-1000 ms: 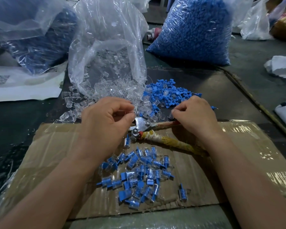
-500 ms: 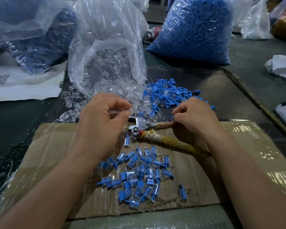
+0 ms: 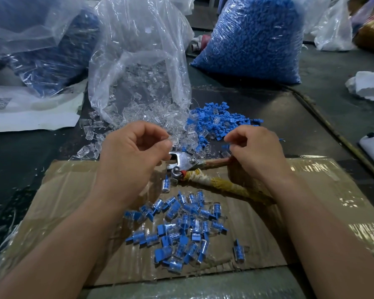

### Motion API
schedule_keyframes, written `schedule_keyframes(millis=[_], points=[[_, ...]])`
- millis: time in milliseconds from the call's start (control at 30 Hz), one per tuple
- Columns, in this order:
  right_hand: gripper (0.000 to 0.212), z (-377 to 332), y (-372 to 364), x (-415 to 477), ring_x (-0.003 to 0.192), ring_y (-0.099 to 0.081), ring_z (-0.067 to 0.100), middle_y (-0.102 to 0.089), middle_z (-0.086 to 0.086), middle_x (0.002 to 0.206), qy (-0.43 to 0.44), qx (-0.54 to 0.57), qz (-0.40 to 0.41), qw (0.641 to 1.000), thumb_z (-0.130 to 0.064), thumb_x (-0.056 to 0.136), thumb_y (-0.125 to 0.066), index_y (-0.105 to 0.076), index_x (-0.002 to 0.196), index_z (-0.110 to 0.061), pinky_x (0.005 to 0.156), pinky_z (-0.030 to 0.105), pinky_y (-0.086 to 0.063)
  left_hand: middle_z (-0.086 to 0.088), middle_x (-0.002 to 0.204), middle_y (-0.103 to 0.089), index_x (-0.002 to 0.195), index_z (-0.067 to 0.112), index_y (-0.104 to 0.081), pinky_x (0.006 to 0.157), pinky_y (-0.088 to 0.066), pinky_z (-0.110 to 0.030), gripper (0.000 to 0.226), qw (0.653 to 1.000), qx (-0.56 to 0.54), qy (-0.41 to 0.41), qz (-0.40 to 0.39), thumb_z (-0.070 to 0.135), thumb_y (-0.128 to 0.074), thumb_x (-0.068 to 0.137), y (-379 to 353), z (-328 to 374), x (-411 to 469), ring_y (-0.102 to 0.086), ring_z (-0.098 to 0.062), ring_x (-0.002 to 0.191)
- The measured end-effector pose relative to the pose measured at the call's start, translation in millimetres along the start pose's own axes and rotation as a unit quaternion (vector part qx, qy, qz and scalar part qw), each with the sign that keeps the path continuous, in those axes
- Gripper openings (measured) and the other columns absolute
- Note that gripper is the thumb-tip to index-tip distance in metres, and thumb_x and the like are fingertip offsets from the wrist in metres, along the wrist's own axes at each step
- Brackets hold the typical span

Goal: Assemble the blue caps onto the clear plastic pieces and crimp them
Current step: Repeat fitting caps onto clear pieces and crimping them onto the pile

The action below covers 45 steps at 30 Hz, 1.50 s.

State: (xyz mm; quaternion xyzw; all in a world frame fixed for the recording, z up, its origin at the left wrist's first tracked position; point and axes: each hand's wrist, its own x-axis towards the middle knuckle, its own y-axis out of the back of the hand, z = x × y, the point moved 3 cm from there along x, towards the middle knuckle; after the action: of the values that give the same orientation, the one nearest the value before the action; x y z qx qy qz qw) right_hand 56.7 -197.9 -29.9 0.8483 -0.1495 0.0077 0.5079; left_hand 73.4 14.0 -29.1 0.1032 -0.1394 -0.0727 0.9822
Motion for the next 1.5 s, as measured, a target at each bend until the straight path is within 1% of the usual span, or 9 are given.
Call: schedule_keyframes(millis=[100,200,300,667,867,1067,1167,1233,1500], points=[[0.025,-10,10,-7,0.069,-0.057,-0.007,-0.063,-0.014,0.079,0.018,0.154,0.074,0.985,-0.005,0.081,-0.065,-0.061,0.078,-0.030,0.066,0.006,-0.045,0.002,0.070,-0.069,0.075,0.020,-0.063,0.055,-0.051,-0.015,0.015,1.000,-0.022,0.016,-0.011,0.006,-0.067,0.077,-1,0,0,-0.066,-0.012,0.059],[0.031,-33,13,-23,0.064,-0.059,-0.003,-0.061,-0.013,0.070,0.071,0.273,0.083,0.956,-0.001,0.077,-0.069,-0.058,0.074,-0.030,0.060,0.008,-0.046,0.005,0.072,-0.069,0.074,0.024,-0.062,0.057,-0.052,-0.015,0.017,0.999,-0.014,0.020,-0.021,0.008,-0.068,0.076,-2,1,-1,-0.067,-0.012,0.061],[0.029,-54,5,-38,0.064,-0.061,0.006,-0.062,-0.007,0.070,0.122,0.318,0.048,0.939,0.000,0.076,-0.070,-0.059,0.075,-0.026,0.061,0.017,-0.052,0.005,0.073,-0.069,0.072,0.026,-0.062,0.059,-0.053,-0.015,0.019,1.000,0.000,0.011,-0.021,0.009,-0.070,0.074,-5,4,-3,-0.066,-0.011,0.063],[0.023,-60,-6,-42,0.062,-0.059,0.007,-0.061,-0.008,0.066,0.144,0.281,0.042,0.948,-0.010,0.074,-0.074,-0.057,0.073,-0.025,0.054,0.014,-0.048,0.010,0.071,-0.071,0.072,0.031,-0.067,0.059,-0.052,-0.013,0.034,0.998,0.001,-0.020,-0.054,-0.002,-0.072,0.070,-11,13,-7,-0.067,-0.007,0.062],[0.033,-57,-8,-40,0.088,-0.063,0.000,-0.064,-0.013,0.094,0.107,0.315,-0.044,0.942,-0.042,0.067,-0.065,-0.060,0.098,-0.032,0.078,0.019,-0.053,0.002,0.069,-0.070,0.072,0.020,-0.066,0.057,-0.051,-0.013,0.027,0.994,-0.061,0.009,-0.085,-0.006,-0.068,0.072,-8,14,-5,-0.065,-0.008,0.059],[0.031,-59,-9,-41,0.083,-0.066,0.003,-0.069,-0.009,0.091,0.136,0.356,-0.059,0.923,-0.037,0.069,-0.066,-0.067,0.097,-0.024,0.074,0.021,-0.055,-0.002,0.058,-0.066,0.060,0.017,-0.068,0.049,-0.049,-0.016,0.021,0.982,-0.140,0.078,-0.097,-0.003,-0.069,0.066,-8,11,-3,-0.061,-0.009,0.050],[0.032,-58,-8,-40,0.088,-0.065,0.006,-0.067,-0.008,0.097,0.181,0.343,-0.048,0.920,-0.023,0.071,-0.072,-0.065,0.102,-0.026,0.078,0.024,-0.055,-0.004,0.054,-0.064,0.057,0.019,-0.070,0.043,-0.046,-0.016,0.008,0.966,-0.192,0.138,-0.108,0.013,-0.069,0.051,-8,7,-1,-0.059,-0.011,0.045],[0.033,-56,-8,-40,0.089,-0.066,0.008,-0.069,-0.004,0.096,0.204,0.341,-0.033,0.917,-0.012,0.073,-0.072,-0.065,0.104,-0.019,0.080,0.027,-0.054,-0.005,0.054,-0.064,0.056,0.018,-0.070,0.042,-0.046,-0.016,0.012,0.956,-0.208,0.162,-0.126,0.018,-0.070,0.044,-9,4,-1,-0.059,-0.013,0.044],[0.028,-52,-7,-37,0.081,-0.066,0.006,-0.066,-0.006,0.089,0.263,0.288,0.027,0.920,-0.009,0.073,-0.071,-0.066,0.100,-0.012,0.075,0.021,-0.053,-0.008,0.059,-0.067,0.059,0.016,-0.072,0.043,-0.048,-0.018,0.020,0.936,-0.242,0.187,-0.172,0.020,-0.074,0.040,-11,1,-2,-0.062,-0.015,0.046]])
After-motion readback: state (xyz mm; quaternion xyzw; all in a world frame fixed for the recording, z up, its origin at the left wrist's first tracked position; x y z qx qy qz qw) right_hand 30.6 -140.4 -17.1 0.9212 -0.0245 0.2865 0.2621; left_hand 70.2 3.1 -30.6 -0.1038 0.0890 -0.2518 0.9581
